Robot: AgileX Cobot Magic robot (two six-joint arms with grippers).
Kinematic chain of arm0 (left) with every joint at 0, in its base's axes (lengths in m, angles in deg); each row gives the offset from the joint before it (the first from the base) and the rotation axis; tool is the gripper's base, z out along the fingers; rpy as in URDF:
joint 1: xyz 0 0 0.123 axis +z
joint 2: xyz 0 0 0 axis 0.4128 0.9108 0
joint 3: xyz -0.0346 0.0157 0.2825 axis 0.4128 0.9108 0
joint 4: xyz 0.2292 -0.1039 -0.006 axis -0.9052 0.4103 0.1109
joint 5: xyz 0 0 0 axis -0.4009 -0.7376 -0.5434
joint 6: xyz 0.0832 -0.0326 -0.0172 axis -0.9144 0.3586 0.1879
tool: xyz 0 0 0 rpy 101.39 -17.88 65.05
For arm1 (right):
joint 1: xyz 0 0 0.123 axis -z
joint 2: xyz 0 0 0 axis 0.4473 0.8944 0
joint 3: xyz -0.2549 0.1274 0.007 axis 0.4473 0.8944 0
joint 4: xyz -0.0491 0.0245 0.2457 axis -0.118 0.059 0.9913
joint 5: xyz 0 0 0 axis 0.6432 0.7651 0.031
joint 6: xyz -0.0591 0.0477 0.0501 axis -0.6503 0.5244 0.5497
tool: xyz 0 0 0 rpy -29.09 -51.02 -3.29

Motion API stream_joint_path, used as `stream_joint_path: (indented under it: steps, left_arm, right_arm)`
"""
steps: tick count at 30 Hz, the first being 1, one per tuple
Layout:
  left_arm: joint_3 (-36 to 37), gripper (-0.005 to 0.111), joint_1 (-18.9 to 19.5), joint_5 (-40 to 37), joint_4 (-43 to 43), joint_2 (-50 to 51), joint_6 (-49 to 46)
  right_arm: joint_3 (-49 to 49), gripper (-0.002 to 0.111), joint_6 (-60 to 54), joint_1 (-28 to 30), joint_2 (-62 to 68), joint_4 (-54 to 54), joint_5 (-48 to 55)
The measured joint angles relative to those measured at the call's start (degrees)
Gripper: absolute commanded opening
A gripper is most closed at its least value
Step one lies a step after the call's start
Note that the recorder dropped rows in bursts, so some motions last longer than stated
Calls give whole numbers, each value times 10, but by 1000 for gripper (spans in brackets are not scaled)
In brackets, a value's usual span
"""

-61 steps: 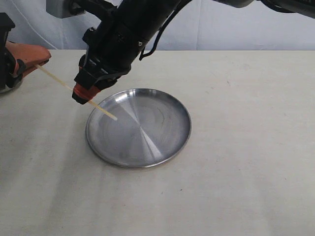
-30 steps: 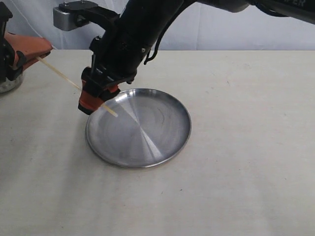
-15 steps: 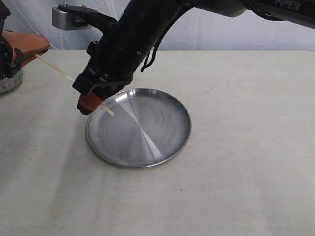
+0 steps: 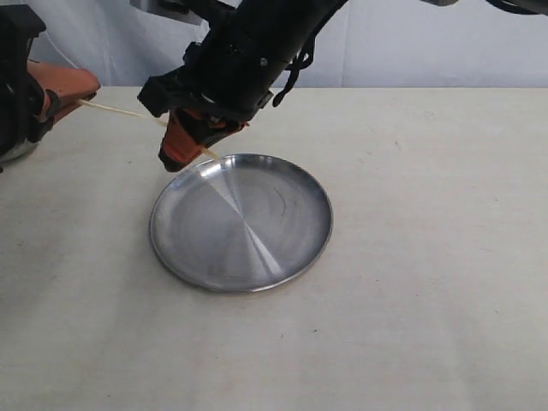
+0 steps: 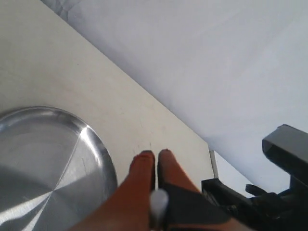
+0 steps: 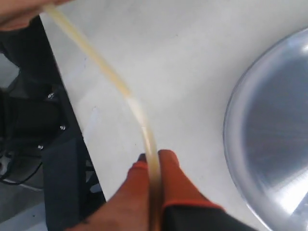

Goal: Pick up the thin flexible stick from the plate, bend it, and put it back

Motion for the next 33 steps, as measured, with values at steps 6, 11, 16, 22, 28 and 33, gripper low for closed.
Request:
stream_joint_path:
  steps: [6, 11, 16, 22, 28, 33]
  left_arm:
    - [0, 0, -34, 24, -1, 13, 27]
    - [0, 0, -49, 48, -1, 18, 44]
    - [0, 0, -55, 61, -1, 18, 72]
    - [-7, 0, -60, 66, -1, 28, 93]
    - [-31, 0, -91, 100, -5, 40, 93]
    - [-38, 0, -113, 117, -9, 48, 102]
  right_arm:
    - [21, 0, 22, 9, -5, -5, -30]
    - [34, 0, 41, 9, -5, -12, -53]
    - [35, 0, 64, 9, -9, -18, -83]
    - [35, 0, 77, 9, -14, -30, -95]
    - [35, 0, 99, 10, -15, -42, -101]
    - [35, 0, 132, 10, -26, -80, -108]
